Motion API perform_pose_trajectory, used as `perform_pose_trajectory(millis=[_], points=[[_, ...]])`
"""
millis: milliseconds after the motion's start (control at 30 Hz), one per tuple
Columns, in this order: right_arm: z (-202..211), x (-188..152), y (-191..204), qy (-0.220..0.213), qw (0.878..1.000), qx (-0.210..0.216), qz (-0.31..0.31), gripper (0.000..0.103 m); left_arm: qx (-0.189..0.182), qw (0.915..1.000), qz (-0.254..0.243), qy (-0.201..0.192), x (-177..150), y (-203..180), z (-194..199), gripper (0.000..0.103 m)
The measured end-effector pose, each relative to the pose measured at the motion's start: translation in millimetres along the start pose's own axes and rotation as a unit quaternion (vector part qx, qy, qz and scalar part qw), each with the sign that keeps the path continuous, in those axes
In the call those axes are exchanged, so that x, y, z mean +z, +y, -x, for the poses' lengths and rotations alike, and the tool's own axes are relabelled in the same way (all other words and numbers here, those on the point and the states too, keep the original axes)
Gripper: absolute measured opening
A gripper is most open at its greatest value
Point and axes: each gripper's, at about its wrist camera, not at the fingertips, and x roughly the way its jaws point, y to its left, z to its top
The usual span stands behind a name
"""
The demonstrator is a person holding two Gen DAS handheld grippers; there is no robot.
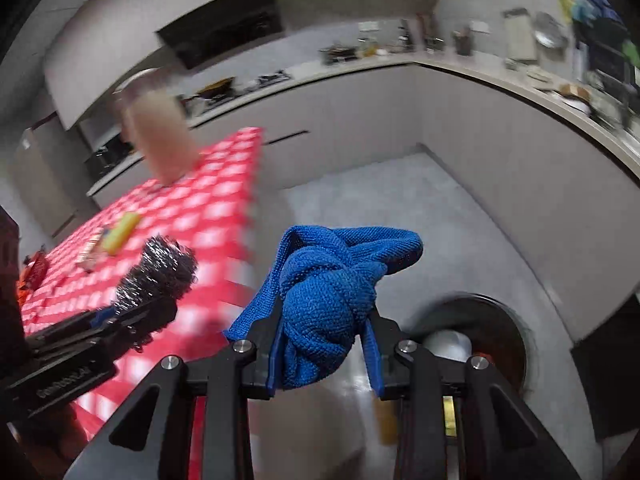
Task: Collect trash
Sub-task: 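Carry both items over the black bin and open both tools to drop them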
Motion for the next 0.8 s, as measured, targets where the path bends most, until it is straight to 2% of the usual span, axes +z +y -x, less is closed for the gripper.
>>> perform_pose_trajectory(millis=[133, 200, 400, 433, 467, 500, 567, 667, 800], points=[[-6.0, -17.1, -71.6, 0.023, 0.999, -0.027, -0.015, 0.035, -0.012, 0.9996, -0.005, 0.026, -11.6, -43.0, -41.3, 0.037], [-16.9, -26.3, -99.1, 0.038, 0.999, -0.034, -0.02, 0.035, -0.005, 0.9991, -0.004, 0.041, -21.1, -57.9, -70.0, 0.037], [-66.9, -46.5, -144.0, 0.082, 0.996, -0.039, -0.002, 0.038, 0.023, 0.996, 0.02, 0.085, -40.5, -66.5, -144.0, 0.041], [-72.9, -48.4, -147.6, 0.088, 0.995, -0.04, 0.002, 0.04, 0.027, 0.9952, 0.026, 0.091, -45.5, -66.9, -152.2, 0.046], [-82.4, -50.9, -153.1, 0.095, 0.994, -0.047, 0.007, 0.043, 0.031, 0.9938, 0.027, 0.103, -48.7, -65.3, -167.2, 0.057], [-91.2, -53.1, -158.5, 0.101, 0.993, -0.054, 0.013, 0.053, 0.036, 0.9925, 0.026, 0.114, -50.9, -65.4, -179.6, 0.064], [-102.3, -54.9, -163.4, 0.103, 0.992, -0.066, 0.02, 0.059, 0.044, 0.9905, 0.027, 0.128, -54.3, -64.7, -197.9, 0.072], [-106.7, -54.5, -171.8, 0.099, 0.992, -0.072, 0.012, 0.06, 0.049, 0.9866, 0.035, 0.151, -52.4, -62.9, -208.6, 0.072], [-84.1, -43.7, -175.7, 0.073, 0.995, -0.071, -0.01, 0.06, 0.053, 0.992, 0.044, 0.106, -37.8, -63.7, -168.4, 0.072]])
